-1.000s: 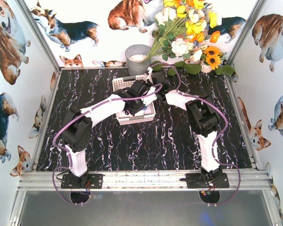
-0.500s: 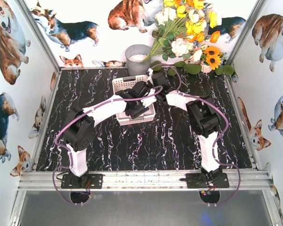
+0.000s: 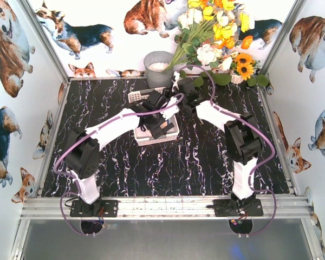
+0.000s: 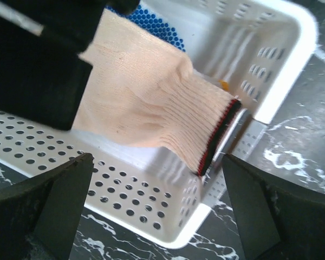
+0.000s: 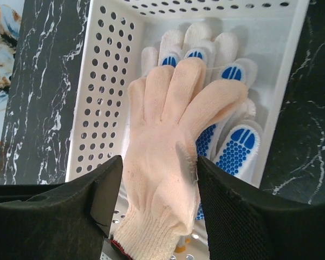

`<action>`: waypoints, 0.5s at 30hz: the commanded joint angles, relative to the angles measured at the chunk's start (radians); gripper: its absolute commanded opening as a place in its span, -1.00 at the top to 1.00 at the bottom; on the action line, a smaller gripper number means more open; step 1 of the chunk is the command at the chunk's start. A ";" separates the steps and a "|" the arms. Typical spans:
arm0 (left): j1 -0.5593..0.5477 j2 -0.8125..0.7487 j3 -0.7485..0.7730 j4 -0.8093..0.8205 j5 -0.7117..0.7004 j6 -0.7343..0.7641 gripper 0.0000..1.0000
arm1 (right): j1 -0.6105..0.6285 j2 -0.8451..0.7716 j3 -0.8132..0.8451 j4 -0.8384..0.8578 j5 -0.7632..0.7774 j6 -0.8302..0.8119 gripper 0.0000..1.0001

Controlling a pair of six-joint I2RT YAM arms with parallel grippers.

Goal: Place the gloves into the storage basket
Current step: Place the glove in the bin.

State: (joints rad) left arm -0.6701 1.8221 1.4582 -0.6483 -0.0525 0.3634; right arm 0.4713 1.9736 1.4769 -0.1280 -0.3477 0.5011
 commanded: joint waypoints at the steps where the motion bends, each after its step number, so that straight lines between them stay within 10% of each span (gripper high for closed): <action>1: 0.012 -0.067 0.004 -0.019 0.094 -0.017 -1.00 | 0.002 -0.086 0.036 -0.024 0.084 -0.066 -0.18; 9: 0.094 -0.121 0.030 0.002 0.139 -0.119 -0.98 | 0.001 -0.171 0.005 -0.071 0.084 -0.064 -0.17; 15: 0.183 -0.164 -0.064 0.177 0.227 -0.319 -0.59 | 0.001 -0.266 -0.068 -0.090 0.105 -0.038 -0.12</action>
State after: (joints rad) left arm -0.5274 1.7008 1.4467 -0.6067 0.1043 0.1967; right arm 0.4709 1.8008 1.4368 -0.2298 -0.2619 0.4538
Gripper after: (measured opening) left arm 0.857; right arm 0.575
